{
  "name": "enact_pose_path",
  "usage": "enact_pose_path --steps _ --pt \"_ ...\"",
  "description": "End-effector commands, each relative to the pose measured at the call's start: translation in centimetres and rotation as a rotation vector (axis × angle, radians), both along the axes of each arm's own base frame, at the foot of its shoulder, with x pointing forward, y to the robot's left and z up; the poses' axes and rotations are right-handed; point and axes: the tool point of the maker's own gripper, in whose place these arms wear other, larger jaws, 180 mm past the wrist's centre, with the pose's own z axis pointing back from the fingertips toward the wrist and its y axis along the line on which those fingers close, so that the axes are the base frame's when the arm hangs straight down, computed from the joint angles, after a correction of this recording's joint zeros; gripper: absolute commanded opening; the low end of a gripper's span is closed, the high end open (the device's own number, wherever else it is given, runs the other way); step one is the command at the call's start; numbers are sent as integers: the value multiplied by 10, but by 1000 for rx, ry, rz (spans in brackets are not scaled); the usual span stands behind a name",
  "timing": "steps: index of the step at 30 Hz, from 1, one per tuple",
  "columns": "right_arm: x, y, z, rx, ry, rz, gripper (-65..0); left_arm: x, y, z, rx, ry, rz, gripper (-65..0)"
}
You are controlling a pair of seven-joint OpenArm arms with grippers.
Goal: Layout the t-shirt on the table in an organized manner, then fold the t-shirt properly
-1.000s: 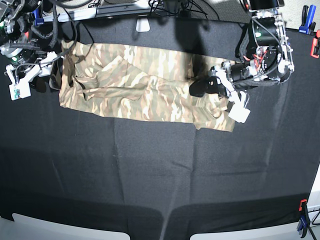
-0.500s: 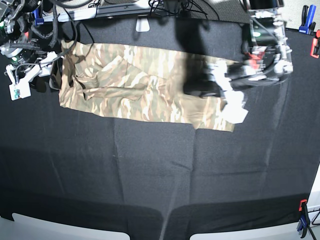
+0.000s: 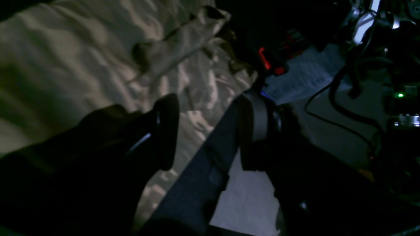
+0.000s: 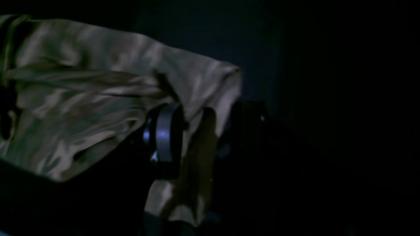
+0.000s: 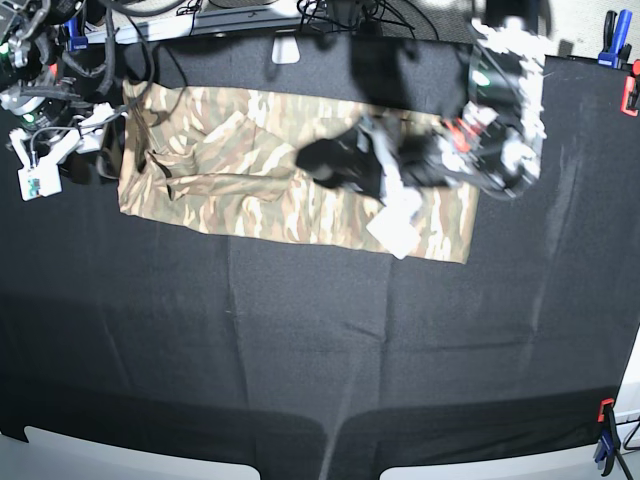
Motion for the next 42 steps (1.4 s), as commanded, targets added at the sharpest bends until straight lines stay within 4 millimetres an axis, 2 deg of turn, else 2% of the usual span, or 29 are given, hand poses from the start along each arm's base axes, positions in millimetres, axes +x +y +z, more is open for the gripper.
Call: enact_pose_path --steps 1,5,6,8,10,17,27,31,36,42 --pt "4 -10 7 -15 -29 -37 -368 8 -3 16 -46 -47 8 -376" --pt "-5 -24 -19 16 41 -103 -367 7 -3 15 -45 -47 12 -322" --pt "-8 -25 -25 27 58 -111 -348 8 -3 13 -33 -48 13 -306" --pt "-12 -26 -34 41 87 -120 -269 10 -1 11 -15 -54 21 -281" --pt "-11 -27 -34 44 82 -125 -220 10 -1 9 -6 -57 24 -278" --pt "-3 -23 -25 69 21 -117 -220 10 -1 9 -4 -57 24 -278" --pt "-8 -24 -31 80 60 -132 -220 10 -1 8 -1 -57 24 -278" --pt "-4 -10 -26 188 32 -126 -220 9 0 7 7 -54 18 -278" --pt "-4 -6 -26 199 38 -103 -220 10 6 -8 98 -61 21 -278" --pt "-6 -8 -27 179 47 -105 -220 11 6 -9 104 -62 22 -278"
